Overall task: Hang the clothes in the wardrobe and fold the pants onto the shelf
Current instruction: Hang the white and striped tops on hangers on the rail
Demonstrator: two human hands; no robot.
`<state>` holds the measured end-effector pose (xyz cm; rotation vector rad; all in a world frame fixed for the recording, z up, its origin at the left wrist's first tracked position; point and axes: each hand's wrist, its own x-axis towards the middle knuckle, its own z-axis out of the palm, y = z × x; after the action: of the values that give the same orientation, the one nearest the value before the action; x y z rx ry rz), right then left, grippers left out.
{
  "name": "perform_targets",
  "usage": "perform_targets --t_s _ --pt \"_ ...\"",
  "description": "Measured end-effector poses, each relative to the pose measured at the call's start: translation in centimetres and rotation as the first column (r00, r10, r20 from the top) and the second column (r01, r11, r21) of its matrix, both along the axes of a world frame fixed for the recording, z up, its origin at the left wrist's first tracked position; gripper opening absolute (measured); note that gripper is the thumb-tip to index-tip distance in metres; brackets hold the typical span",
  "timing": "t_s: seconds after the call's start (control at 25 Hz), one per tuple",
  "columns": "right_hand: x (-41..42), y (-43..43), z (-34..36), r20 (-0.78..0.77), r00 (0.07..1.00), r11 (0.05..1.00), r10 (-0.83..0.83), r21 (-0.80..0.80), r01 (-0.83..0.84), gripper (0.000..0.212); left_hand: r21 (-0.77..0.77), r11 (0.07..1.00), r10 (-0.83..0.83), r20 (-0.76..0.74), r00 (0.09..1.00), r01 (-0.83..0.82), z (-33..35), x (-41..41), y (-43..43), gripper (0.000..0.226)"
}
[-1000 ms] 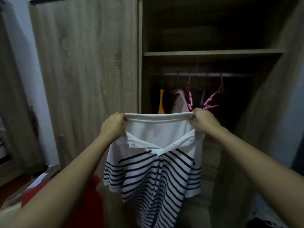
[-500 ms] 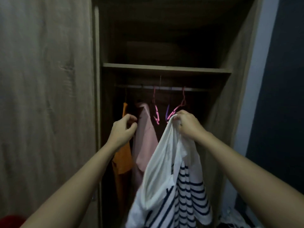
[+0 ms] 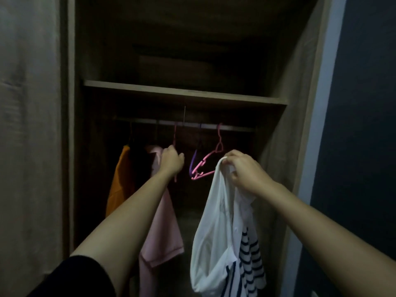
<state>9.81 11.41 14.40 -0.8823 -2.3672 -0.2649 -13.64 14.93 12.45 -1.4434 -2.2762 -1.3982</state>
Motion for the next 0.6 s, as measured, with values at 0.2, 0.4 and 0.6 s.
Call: perform_targets --t_s 0.2,0.4,0.6 --pt "0.6 4.4 0.2 -0.014 1.0 1.0 -0.012 -0.016 0.012 0.037 -0.145 0.989 0.045 0.146 0.988 -0.024 -0.5 -1.0 4.8 0.058" --pt "-0.3 6.3 -0.7 -0.036 0.999 0.999 -0.002 -0.047 0.0 0.039 0.004 0.988 0.151 0.109 0.982 -0.153 -0.7 -0.9 6.3 0.035" --pt "-2.3 6.5 -2.0 -0.047 0.999 0.998 -0.004 -0.065 0.001 0.039 0.077 0.988 0.13 0.078 0.989 -0.136 0.6 0.8 3.2 0.035"
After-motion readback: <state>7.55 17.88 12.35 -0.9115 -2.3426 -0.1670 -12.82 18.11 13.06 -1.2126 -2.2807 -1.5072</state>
